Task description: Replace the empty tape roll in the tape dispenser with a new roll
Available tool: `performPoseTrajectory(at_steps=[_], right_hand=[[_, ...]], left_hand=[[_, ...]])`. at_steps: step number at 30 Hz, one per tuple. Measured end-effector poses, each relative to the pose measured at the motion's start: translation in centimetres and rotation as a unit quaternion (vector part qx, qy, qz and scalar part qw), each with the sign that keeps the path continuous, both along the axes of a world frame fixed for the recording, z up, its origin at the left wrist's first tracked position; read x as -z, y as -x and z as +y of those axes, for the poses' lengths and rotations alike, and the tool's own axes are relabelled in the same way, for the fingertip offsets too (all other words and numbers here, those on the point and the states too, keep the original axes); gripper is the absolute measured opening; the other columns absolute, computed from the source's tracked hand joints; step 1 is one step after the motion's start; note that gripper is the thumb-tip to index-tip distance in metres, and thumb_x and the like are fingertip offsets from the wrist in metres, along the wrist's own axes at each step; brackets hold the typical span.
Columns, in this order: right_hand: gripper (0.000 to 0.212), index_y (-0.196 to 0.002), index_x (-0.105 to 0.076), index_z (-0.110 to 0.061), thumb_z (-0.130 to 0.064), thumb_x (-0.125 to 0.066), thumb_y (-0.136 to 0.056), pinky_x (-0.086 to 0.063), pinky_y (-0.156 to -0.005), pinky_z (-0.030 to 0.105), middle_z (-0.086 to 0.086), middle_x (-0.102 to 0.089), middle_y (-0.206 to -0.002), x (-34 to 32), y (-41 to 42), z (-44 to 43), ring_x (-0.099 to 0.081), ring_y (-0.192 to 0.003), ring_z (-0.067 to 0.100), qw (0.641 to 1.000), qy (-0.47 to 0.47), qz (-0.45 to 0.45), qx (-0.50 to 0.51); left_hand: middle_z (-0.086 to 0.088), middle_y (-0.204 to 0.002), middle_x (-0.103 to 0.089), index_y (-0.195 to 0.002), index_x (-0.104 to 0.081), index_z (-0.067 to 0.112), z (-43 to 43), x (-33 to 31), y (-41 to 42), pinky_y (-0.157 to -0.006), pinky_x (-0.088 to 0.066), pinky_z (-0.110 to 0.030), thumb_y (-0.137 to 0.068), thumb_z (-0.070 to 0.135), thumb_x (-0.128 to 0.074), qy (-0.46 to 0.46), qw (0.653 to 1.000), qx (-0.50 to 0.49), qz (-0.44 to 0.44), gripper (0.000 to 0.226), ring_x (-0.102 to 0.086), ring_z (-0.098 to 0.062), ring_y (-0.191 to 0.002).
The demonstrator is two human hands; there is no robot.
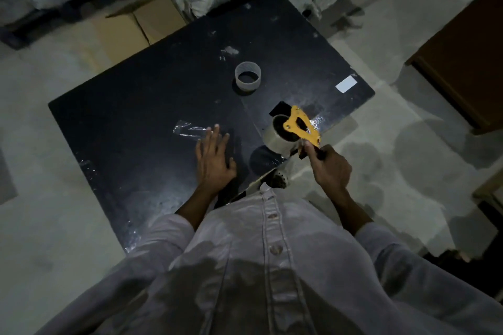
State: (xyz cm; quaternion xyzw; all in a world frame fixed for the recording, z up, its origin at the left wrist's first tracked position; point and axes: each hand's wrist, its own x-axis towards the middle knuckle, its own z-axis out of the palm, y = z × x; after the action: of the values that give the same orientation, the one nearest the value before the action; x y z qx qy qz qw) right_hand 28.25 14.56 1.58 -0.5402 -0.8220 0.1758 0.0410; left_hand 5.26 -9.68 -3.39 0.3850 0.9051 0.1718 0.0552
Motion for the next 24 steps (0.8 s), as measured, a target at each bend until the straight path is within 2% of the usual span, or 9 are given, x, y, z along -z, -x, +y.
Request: performPoseTrajectory(at_steps=[2,4,8,10,13,16,19,21,24], right_hand=[[0.082,-0.084,-0.066,-0.02,-0.099,-0.043,-0.091,-0.052,-0.065,0.037,0.006,-0.073,-0.075,-0.2,1.8,0.4,-0.073,-0.075,0.035,0.999,-0.019,0.015,-0.044],[0.083,-0.078,-0.064,-0.02,-0.101,-0.05,-0.086,-0.055,-0.062,0.038,0.005,-0.07,-0.07,0.0,3.6,0.9,-0.072,-0.071,0.033,0.995,-0.029,0.023,-0.088],[0.09,-0.084,-0.066,-0.016,-0.104,-0.054,-0.08,-0.059,-0.069,0.042,0.006,-0.072,-0.079,-0.8,8.0,0.8,-0.072,-0.077,0.033,0.988,-0.007,0.036,-0.148],[0.093,-0.089,-0.065,-0.014,-0.106,-0.053,-0.078,-0.057,-0.071,0.041,0.008,-0.074,-0.085,-1.2,10.3,0.5,-0.072,-0.082,0.034,0.983,-0.002,0.044,-0.177],[0.088,-0.088,-0.058,-0.018,-0.105,-0.054,-0.078,-0.054,-0.076,0.042,0.009,-0.074,-0.088,-1.6,13.4,-0.2,-0.072,-0.084,0.034,0.971,-0.003,0.057,-0.23],[0.094,-0.093,-0.064,-0.015,-0.107,-0.052,-0.077,-0.056,-0.086,0.049,0.011,-0.077,-0.091,-1.7,16.2,-1.1,-0.074,-0.089,0.036,0.963,-0.006,0.069,-0.261],[0.097,-0.101,-0.069,-0.013,-0.106,-0.051,-0.078,-0.046,-0.094,0.049,0.009,-0.078,-0.099,-1.4,18.5,-1.9,-0.073,-0.096,0.033,0.958,-0.009,0.046,-0.283],[0.095,-0.104,-0.069,-0.014,-0.104,-0.05,-0.08,-0.039,-0.096,0.048,0.008,-0.077,-0.102,-1.6,19.4,-2.4,-0.072,-0.098,0.031,0.955,-0.012,0.025,-0.296],[0.094,-0.103,-0.067,-0.016,-0.105,-0.047,-0.08,-0.037,-0.097,0.049,0.008,-0.077,-0.102,-0.7,19.7,-2.7,-0.071,-0.099,0.031,0.954,0.005,-0.003,-0.299]], left_hand=[[-0.012,-0.188,-0.014,-0.167,-0.047,0.016,-0.1,-0.4,0.5,-0.136,-0.014,-0.067,-0.086,0.03,-0.075,-0.013,1.0,-0.016,0.009,0.087,-0.009,-0.035,-0.175],[-0.012,-0.188,-0.014,-0.169,-0.044,0.016,-0.4,-0.6,0.8,-0.136,-0.014,-0.066,-0.086,0.029,-0.074,-0.016,0.999,-0.031,0.015,0.089,-0.009,-0.036,-0.175],[-0.013,-0.187,-0.019,-0.169,-0.044,0.015,-1.3,-0.7,1.2,-0.136,-0.014,-0.064,-0.093,0.028,-0.068,-0.037,0.997,-0.058,0.022,0.08,-0.013,-0.034,-0.174],[-0.012,-0.186,-0.022,-0.169,-0.045,0.016,-1.9,-0.7,1.2,-0.136,-0.015,-0.065,-0.1,0.025,-0.056,-0.058,0.995,-0.077,0.021,0.07,-0.015,-0.033,-0.174],[-0.01,-0.186,-0.023,-0.171,-0.043,0.016,-2.6,-1.1,1.7,-0.137,-0.013,-0.064,-0.102,0.024,-0.046,-0.082,0.991,-0.105,0.016,0.069,-0.014,-0.03,-0.174],[-0.008,-0.186,-0.025,-0.172,-0.04,0.017,-3.3,-1.7,2.7,-0.137,-0.013,-0.065,-0.105,0.026,-0.046,-0.084,0.988,-0.128,0.024,0.068,-0.014,-0.027,-0.174],[-0.008,-0.186,-0.024,-0.175,-0.034,0.017,-4.2,-1.7,3.9,-0.137,-0.014,-0.064,-0.107,0.03,-0.044,-0.072,0.985,-0.153,0.027,0.07,-0.014,-0.028,-0.174],[-0.008,-0.186,-0.023,-0.176,-0.031,0.017,-4.7,-1.8,4.3,-0.137,-0.014,-0.064,-0.106,0.032,-0.045,-0.061,0.982,-0.174,0.027,0.072,-0.015,-0.028,-0.174],[-0.008,-0.186,-0.025,-0.176,-0.031,0.017,-5.4,-1.9,4.4,-0.137,-0.016,-0.063,-0.107,0.036,-0.044,-0.043,0.979,-0.2,0.021,0.073,-0.016,-0.028,-0.174]])
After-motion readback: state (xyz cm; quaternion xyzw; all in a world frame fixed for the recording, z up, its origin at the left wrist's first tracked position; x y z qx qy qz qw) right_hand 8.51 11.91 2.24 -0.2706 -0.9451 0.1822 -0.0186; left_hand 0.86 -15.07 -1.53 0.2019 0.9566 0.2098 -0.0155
